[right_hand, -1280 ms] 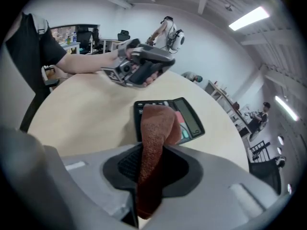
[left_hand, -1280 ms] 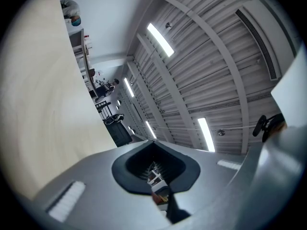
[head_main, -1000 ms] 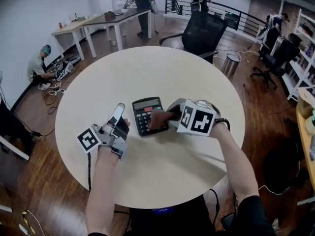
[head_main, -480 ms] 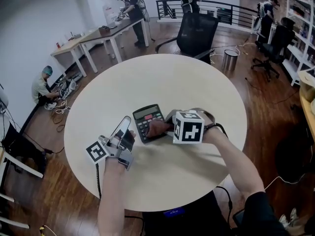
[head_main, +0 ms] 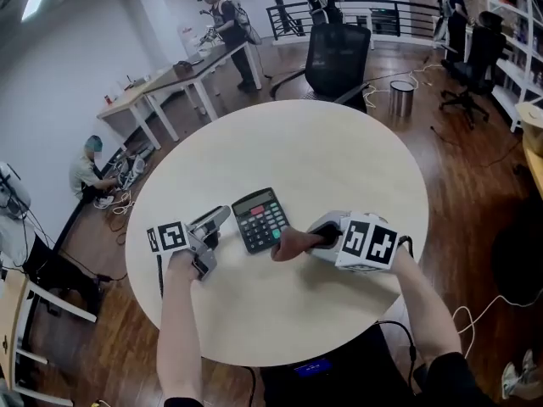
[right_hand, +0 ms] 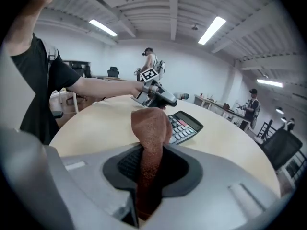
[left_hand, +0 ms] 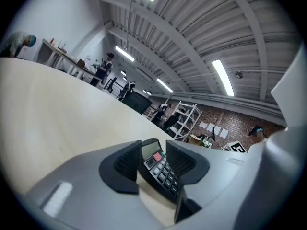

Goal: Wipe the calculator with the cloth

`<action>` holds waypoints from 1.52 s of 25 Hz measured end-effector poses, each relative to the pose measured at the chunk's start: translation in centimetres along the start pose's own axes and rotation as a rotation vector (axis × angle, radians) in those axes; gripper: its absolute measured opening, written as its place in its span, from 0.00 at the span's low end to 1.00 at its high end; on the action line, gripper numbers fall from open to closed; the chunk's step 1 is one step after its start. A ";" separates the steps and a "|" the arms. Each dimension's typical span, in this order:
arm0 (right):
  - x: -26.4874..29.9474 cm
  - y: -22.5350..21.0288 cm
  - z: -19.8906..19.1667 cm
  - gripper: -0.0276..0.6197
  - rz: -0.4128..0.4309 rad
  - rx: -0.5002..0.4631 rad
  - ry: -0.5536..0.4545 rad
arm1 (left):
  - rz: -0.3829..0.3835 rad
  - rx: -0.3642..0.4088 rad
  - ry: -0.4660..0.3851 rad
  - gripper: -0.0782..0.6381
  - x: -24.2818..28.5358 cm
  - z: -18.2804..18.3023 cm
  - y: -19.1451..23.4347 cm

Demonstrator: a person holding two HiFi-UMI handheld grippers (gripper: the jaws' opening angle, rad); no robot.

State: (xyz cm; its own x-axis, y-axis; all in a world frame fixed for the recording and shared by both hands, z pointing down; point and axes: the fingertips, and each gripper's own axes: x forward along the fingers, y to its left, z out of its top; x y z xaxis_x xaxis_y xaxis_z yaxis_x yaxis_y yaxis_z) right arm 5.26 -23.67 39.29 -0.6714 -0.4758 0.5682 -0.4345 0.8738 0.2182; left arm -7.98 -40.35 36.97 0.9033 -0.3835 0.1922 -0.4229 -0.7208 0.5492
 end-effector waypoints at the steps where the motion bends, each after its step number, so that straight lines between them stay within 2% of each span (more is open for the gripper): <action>1: -0.5 -0.3 -0.1 0.17 -0.009 0.025 -0.030 | -0.009 -0.008 0.045 0.38 0.9 -0.1 0.1; 3: -1.3 -0.8 -0.2 0.17 -0.018 0.067 -0.083 | -0.010 -0.001 0.122 0.50 2.5 -0.3 0.4; 6: -2.0 -0.8 0.1 0.17 -0.016 0.108 -0.140 | 0.012 0.031 0.235 0.54 3.5 -0.6 1.1; 9: -2.5 -0.7 0.3 0.17 -0.014 0.133 -0.180 | 0.010 0.061 0.349 0.53 4.5 -1.4 1.3; 12: -2.7 -0.5 0.6 0.17 -0.004 0.147 -0.212 | 0.044 0.123 0.436 0.48 5.6 -2.3 1.6; 16: -3.1 -0.2 0.3 0.17 0.006 0.159 -0.225 | 0.062 0.182 0.471 0.40 6.4 -2.9 1.4; 18: -3.3 -0.3 0.0 0.17 0.002 0.171 -0.227 | 0.044 0.187 0.459 0.34 6.2 -2.8 1.0; 20: -3.6 -0.4 -0.1 0.17 -0.005 0.185 -0.238 | 0.024 0.174 0.419 0.33 5.9 -2.4 0.6; 24: -4.5 -0.9 -1.2 0.17 -0.031 0.227 -0.271 | -0.094 0.077 0.192 0.21 5.4 -1.0 -1.4; 27: -5.3 -2.4 -2.1 0.17 -0.087 0.308 -0.306 | -0.145 0.106 0.043 0.19 4.1 -0.3 -2.6; 30: -6.4 -4.4 -2.8 0.17 -0.159 0.429 -0.343 | -0.120 0.228 -0.044 0.19 2.6 0.3 -4.2; 33: -7.2 -5.8 -2.0 0.17 -0.211 0.500 -0.382 | -0.095 0.443 -0.076 0.19 1.7 0.8 -8.3; 35: -7.6 -6.0 0.1 0.17 -0.221 0.483 -0.413 | -0.076 0.613 -0.075 0.19 1.6 0.5 -11.3; 38: -7.9 -5.2 5.1 0.17 -0.215 0.382 -0.450 | -0.035 0.856 -0.072 0.19 1.9 -0.6 -14.7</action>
State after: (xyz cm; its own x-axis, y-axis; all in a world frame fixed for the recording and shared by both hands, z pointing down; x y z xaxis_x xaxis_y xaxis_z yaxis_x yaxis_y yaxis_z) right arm 9.72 -24.96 29.60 -0.6960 -0.7052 0.1350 -0.7160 0.6959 -0.0562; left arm 0.00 -30.09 29.75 0.9222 -0.3680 0.1190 -0.3300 -0.9092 -0.2540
